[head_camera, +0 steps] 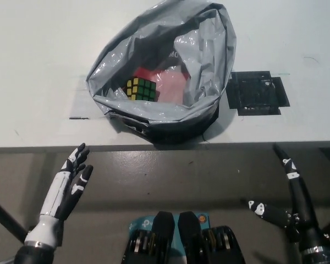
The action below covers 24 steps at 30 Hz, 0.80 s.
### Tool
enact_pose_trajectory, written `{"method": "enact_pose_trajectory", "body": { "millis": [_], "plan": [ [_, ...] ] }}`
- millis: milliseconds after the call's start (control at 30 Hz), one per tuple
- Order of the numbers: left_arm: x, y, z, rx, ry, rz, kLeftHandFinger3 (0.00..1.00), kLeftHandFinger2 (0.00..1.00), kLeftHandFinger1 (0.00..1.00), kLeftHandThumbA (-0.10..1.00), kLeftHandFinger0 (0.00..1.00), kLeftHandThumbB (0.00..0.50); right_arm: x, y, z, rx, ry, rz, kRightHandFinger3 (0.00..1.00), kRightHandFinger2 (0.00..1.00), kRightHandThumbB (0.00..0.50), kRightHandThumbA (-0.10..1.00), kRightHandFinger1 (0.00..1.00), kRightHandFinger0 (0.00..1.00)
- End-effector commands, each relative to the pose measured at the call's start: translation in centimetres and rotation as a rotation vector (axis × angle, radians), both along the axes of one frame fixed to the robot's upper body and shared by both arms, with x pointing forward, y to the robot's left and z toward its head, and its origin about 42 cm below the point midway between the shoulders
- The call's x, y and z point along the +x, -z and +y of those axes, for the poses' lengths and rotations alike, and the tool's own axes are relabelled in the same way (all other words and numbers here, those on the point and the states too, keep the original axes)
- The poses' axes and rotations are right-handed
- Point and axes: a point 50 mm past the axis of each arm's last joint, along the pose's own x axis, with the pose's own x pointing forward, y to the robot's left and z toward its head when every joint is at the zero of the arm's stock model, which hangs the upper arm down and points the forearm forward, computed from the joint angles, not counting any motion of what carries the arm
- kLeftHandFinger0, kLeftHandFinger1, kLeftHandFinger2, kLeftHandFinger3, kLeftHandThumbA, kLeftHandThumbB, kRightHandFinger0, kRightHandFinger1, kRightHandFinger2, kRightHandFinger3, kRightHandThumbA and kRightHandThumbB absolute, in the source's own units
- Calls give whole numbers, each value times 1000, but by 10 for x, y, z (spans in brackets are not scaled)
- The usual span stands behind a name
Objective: Use the right hand to pick up a rubix's cube and place it into a plastic bag and lift the bag
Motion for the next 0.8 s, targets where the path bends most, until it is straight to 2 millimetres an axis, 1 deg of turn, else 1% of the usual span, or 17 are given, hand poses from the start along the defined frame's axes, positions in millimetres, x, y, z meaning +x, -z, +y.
{"method": "enact_pose_trajectory", "body": {
  "millis": [0,67,100,200,233,267,400,433,500,533,700,733,767],
  "plan": [
    [-5,-7,6,0,15,-33,1000,1000,1000,894,1000,97,-6,2,12,33,-80,-37,1000,1000,127,1000,1000,1000],
    [-9,-4,7,7,10,-20,1000,1000,1000,897,1000,97,-11,6,13,40,-90,-31,1000,1000,119,1000,1000,1000],
    [-10,-4,7,9,9,-15,1000,1000,1000,890,1000,86,-11,7,13,44,-98,-28,1000,1000,112,1000,1000,1000],
    [-8,-3,6,-5,11,-9,1000,1000,1000,849,1000,80,-9,6,14,41,-112,-27,1000,1000,122,1000,1000,1000],
    [-12,1,5,-7,6,-2,1000,1000,1000,843,1000,85,-14,9,14,38,-116,-20,1000,1000,115,1000,1000,1000],
    [-14,2,5,-7,4,0,1000,1000,1000,839,1000,81,-15,9,14,37,-118,-18,1000,1000,119,1000,1000,1000],
    [-19,4,7,6,4,15,1000,1000,1000,842,1000,90,-19,13,16,38,-125,-4,1000,1000,113,1000,1000,1000],
    [-20,4,7,9,3,17,1000,1000,1000,840,1000,87,-20,14,17,48,-130,-1,1000,1000,107,1000,1000,1000],
    [-20,4,7,14,6,17,1000,1000,1000,839,1000,79,-20,15,17,50,-131,3,1000,1000,108,1000,1000,1000],
    [-24,7,7,10,7,27,1000,1000,1000,834,1000,78,-24,17,17,49,-130,12,1000,1000,114,1000,1000,1000],
    [-26,9,10,25,-1,33,1000,1000,1000,832,1000,78,-23,20,20,53,-137,26,1000,1000,109,1000,1000,1000],
    [-29,11,12,30,-3,36,1000,1000,1000,836,1000,78,-26,22,21,54,-140,31,1000,1000,105,1000,1000,1000],
    [-33,13,12,34,-4,40,1000,1000,1000,847,1000,75,-29,24,22,50,-142,35,1000,1000,114,1000,1000,1000]
  ]
}}
